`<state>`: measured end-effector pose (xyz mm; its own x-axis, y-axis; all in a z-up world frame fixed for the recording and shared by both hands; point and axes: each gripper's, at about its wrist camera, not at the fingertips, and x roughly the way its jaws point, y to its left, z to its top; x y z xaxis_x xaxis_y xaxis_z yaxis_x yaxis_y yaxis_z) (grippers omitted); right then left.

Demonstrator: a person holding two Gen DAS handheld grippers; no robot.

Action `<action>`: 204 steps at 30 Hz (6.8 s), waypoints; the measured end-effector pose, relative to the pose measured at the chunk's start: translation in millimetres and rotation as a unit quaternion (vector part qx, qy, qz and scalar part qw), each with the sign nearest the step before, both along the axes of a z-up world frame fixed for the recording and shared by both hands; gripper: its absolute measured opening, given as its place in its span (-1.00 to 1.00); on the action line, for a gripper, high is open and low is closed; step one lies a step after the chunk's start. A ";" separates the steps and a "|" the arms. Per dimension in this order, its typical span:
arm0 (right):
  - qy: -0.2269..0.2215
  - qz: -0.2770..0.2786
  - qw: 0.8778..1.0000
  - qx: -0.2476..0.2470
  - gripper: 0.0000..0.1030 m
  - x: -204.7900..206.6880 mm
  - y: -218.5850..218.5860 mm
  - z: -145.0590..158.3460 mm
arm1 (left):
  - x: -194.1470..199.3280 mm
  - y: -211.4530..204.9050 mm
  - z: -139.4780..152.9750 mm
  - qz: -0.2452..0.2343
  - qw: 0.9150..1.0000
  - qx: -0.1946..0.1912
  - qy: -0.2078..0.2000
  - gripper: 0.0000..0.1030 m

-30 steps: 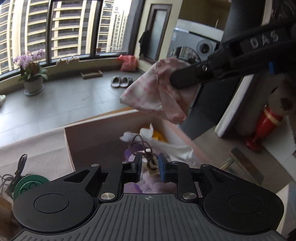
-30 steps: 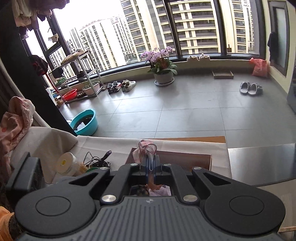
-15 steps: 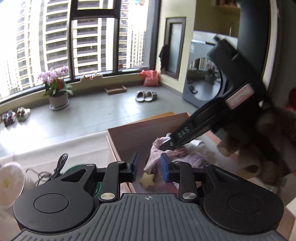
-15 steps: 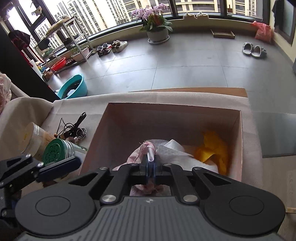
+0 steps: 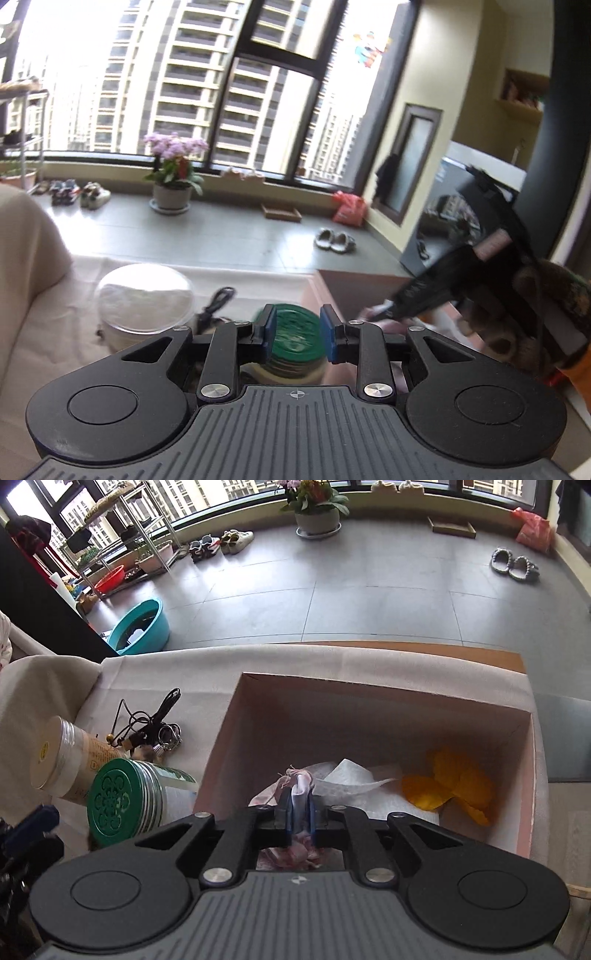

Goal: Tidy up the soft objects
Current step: 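Grasp the brown furry tail keychain between the jars with the left gripper, then lift the fur keychain with the left gripper while the right gripper grasps the black cable, then carry the fur keychain and black cable up toward the pink box with both grippers, then lower the fur keychain and cable into the box and open both grippers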

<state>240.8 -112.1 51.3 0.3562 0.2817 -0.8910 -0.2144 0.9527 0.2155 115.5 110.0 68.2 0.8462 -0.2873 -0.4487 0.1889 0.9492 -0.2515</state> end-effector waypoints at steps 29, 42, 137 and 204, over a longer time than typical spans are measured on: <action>-0.113 0.064 0.990 -0.047 0.02 -40.8 51.7 80.2 | 28.3 19.8 -75.8 0.003 0.985 0.125 0.120 -0.42; -0.116 0.090 0.989 -0.024 0.02 -34.4 62.9 71.2 | -44.1 40.3 -54.8 -0.039 0.980 0.121 0.155 -0.57; -0.307 -0.002 0.951 0.031 -0.81 -123.5 -90.7 256.7 | -6.2 -152.3 190.5 -0.072 0.961 0.154 -0.218 -0.70; -0.015 0.011 0.999 -0.037 -0.67 -34.5 -68.1 -19.5 | 80.6 -125.1 -21.4 -0.174 0.962 0.173 0.117 -0.51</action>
